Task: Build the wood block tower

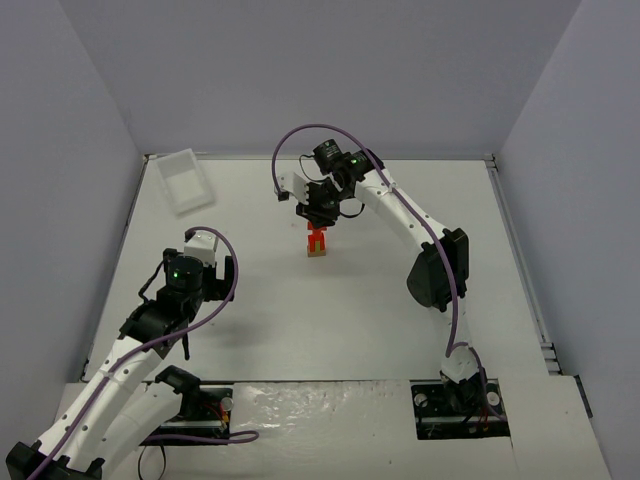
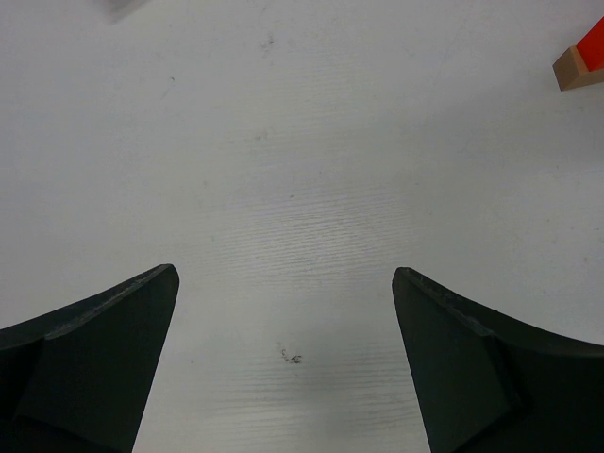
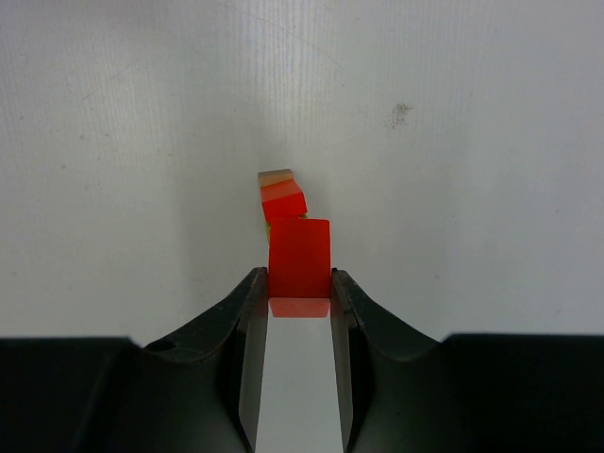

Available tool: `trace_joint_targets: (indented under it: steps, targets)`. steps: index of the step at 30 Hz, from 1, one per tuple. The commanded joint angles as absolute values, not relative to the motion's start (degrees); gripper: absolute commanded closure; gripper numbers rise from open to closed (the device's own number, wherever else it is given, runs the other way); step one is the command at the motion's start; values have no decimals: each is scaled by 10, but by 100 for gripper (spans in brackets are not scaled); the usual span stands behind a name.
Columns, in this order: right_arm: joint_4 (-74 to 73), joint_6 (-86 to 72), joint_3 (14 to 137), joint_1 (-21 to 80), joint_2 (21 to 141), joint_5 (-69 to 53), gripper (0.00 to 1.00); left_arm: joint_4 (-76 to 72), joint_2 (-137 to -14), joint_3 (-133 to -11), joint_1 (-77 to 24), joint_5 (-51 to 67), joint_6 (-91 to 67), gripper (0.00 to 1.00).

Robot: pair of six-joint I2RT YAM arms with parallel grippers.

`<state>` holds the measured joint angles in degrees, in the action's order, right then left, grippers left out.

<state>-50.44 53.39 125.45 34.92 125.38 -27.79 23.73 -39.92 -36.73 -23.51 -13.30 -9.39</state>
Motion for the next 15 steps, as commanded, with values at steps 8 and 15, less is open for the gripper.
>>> trace_joint_targets:
  steps: [8, 15]
  targets:
    - [-509, 529, 1274, 350, 1239, -273, 79, 205, -403, -374, -232, -132, -91, 4]
    - [-510, 528, 1279, 349, 1238, -272, 81, 205, -404, -373, -232, -131, -91, 4]
